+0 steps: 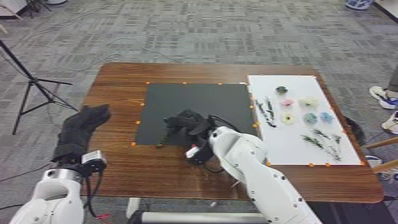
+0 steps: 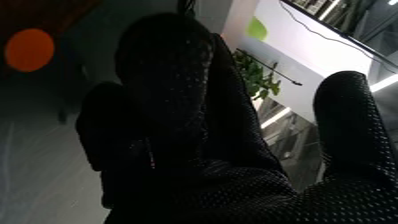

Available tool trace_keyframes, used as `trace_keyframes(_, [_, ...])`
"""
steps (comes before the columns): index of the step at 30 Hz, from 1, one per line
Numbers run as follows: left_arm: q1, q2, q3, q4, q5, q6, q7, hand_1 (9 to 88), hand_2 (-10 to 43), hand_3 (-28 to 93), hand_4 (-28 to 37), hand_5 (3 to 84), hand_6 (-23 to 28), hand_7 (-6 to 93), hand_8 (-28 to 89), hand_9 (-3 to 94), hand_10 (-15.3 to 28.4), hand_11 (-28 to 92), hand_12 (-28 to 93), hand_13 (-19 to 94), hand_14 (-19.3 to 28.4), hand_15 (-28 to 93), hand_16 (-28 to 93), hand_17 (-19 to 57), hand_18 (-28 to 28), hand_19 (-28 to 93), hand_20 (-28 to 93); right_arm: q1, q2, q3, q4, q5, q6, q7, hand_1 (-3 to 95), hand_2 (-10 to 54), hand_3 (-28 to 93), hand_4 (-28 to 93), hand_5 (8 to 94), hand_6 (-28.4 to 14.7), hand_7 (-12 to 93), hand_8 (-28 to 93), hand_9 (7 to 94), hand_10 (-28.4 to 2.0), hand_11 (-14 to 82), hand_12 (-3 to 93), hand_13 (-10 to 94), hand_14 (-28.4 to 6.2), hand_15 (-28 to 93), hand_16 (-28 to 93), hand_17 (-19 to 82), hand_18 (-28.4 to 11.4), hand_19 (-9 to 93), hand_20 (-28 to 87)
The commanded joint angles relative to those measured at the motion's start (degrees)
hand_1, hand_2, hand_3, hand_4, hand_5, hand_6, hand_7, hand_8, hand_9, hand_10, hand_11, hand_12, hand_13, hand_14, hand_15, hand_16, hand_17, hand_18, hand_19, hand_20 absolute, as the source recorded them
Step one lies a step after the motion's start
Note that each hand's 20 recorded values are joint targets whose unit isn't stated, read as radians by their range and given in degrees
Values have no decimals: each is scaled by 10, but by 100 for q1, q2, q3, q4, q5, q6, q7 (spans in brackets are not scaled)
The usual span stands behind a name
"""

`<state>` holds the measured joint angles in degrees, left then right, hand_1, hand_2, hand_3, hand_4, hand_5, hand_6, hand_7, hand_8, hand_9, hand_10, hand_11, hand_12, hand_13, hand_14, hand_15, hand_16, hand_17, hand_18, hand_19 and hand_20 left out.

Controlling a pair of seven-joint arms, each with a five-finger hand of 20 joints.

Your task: Arrange flowers

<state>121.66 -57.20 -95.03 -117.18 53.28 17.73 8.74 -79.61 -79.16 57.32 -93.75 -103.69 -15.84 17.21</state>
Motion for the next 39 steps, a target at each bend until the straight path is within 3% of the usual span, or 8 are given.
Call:
trace_keyframes(1, [-98,-44,69,49,2,-55,-71,211,127,677,-283,513,42,157,-63,471,141,212,132,352,170,193,-1,41,86,55,135,118,-182,-79,47,-94,-89,-46,172,136,522,-109,601,-67,89,-68,587,-169,69,75,937,-67,491,264,630,-177,932,384])
trace_keyframes(7, [-120,-15,4,145,1,8,-70,212,128,675,-283,513,42,159,-62,471,141,211,132,353,170,191,-2,41,86,54,134,155,-197,-122,35,-57,-33,-51,173,136,521,-108,599,-67,88,-69,586,-168,69,74,937,-67,490,265,630,-178,932,383])
trace_keyframes(14, [62,-28,-181,80,-12,68,1,211,128,676,-283,514,41,160,-63,472,141,212,132,353,170,192,-1,41,86,54,135,174,-16,0,-163,165,16,-43,172,136,522,-108,597,-65,90,-69,584,-166,69,74,937,-68,490,265,630,-178,932,383])
trace_keyframes(20, [309,-94,-300,85,124,14,62,208,121,681,-283,513,41,160,-64,473,140,212,132,354,170,193,-2,41,85,53,134,172,556,453,-881,288,224,-200,170,129,527,-106,593,-67,89,-69,585,-167,70,75,937,-71,482,268,621,-181,932,385])
trace_keyframes(22, [435,-131,-331,78,53,85,120,207,117,683,-283,513,41,160,-64,473,140,213,132,353,170,191,-2,41,86,53,134,54,832,707,-1280,81,308,-325,194,92,534,-94,592,-68,88,-66,582,-170,69,80,925,-79,451,292,587,-192,932,373])
trace_keyframes(27, [627,-170,-424,19,58,278,289,210,117,682,-283,514,39,162,-64,477,140,214,133,358,172,193,-1,42,87,54,135,-576,1669,1492,-2248,-803,1173,-618,275,-4,587,-90,579,-68,101,-63,589,-178,77,109,779,-125,448,293,428,-233,860,372])
trace_keyframes(31, [667,-183,-457,-28,53,328,327,211,119,684,-283,517,39,166,-64,483,139,218,133,364,172,200,0,44,87,56,135,-1234,2065,2346,-2667,-1448,1694,-744,292,-73,643,-121,584,-57,132,-63,629,-173,100,154,751,-126,454,283,395,-233,810,420])
trace_keyframes(39, [697,-217,-411,-74,98,274,256,213,119,686,-283,518,38,171,-66,484,138,220,133,365,172,205,-3,44,88,59,135,-2812,2397,4211,-3145,-2503,1499,-671,252,-95,611,-193,561,-58,138,-57,609,-169,107,178,718,-123,448,287,361,-238,786,469])
